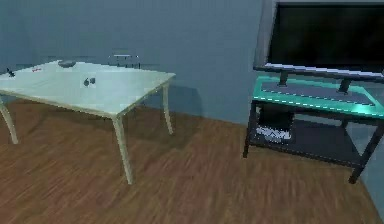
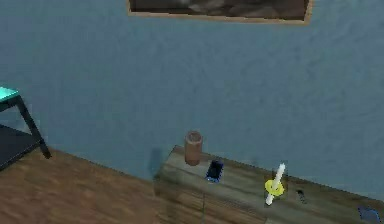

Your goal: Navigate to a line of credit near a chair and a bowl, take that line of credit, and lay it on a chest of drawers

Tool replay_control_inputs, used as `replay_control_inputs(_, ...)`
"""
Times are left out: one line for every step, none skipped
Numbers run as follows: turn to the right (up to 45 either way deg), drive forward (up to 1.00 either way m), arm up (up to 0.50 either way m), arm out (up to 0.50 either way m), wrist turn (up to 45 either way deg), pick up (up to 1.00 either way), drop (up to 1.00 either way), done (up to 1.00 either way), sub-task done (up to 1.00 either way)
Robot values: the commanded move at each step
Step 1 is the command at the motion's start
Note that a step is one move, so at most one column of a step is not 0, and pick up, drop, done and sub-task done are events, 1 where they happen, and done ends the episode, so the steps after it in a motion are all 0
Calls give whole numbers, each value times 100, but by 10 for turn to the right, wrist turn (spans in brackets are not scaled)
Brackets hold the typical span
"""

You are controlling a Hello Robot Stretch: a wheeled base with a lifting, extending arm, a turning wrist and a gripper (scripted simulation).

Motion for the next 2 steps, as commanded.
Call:
replay_control_inputs(0, 100, 0, 0, 0, 0, 0, 0, 0)
replay_control_inputs(30, 0, 0, 0, 0, 0, 0, 0, 0)
